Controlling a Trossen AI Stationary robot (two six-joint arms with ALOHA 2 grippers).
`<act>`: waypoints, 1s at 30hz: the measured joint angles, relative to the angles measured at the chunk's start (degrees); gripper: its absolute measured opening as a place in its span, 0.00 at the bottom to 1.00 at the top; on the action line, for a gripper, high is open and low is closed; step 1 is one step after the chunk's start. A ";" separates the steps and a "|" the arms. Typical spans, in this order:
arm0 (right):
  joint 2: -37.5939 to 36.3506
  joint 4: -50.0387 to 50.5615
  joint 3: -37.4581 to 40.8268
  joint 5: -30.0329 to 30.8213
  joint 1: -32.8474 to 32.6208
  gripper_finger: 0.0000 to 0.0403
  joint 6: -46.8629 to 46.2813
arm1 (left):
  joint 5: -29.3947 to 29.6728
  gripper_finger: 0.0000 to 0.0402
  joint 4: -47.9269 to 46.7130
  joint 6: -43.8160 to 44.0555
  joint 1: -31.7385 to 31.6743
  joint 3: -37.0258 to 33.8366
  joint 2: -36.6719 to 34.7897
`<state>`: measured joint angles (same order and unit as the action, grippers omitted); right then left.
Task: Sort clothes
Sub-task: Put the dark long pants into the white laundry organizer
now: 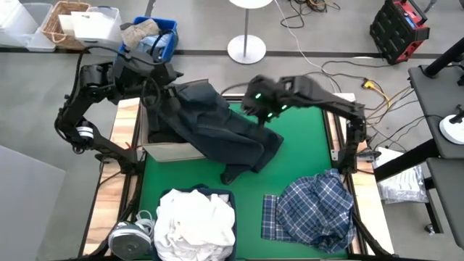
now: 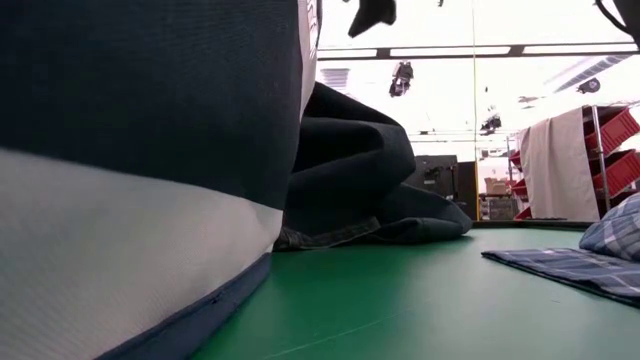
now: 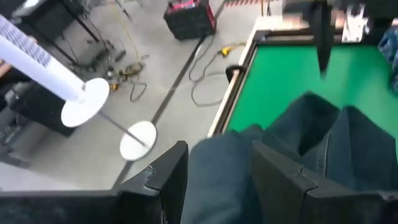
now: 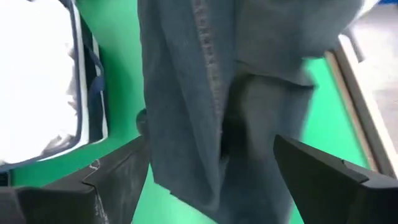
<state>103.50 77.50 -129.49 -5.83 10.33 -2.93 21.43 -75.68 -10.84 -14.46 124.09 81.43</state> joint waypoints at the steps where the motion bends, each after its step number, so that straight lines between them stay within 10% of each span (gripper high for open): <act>1: 0.41 -1.84 1.96 0.04 -0.46 0.83 -0.24 | 0.01 0.38 0.72 -0.42 0.00 0.00 -0.06; 14: 1.68 -29.84 39.75 3.90 5.01 0.88 -9.98 | 0.02 0.38 0.91 -1.56 0.00 0.00 -0.41; 22: 6.26 -40.95 46.39 3.63 10.91 0.87 -10.35 | 0.01 0.38 0.92 -1.95 0.00 -0.02 -0.41; 30: 10.86 -44.83 46.36 0.95 11.30 0.52 -5.48 | 0.00 0.38 -0.87 -1.96 0.00 -0.04 -0.41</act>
<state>114.37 32.68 -83.13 -4.88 21.63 -8.42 21.43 -76.54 -12.80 -14.46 124.05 81.01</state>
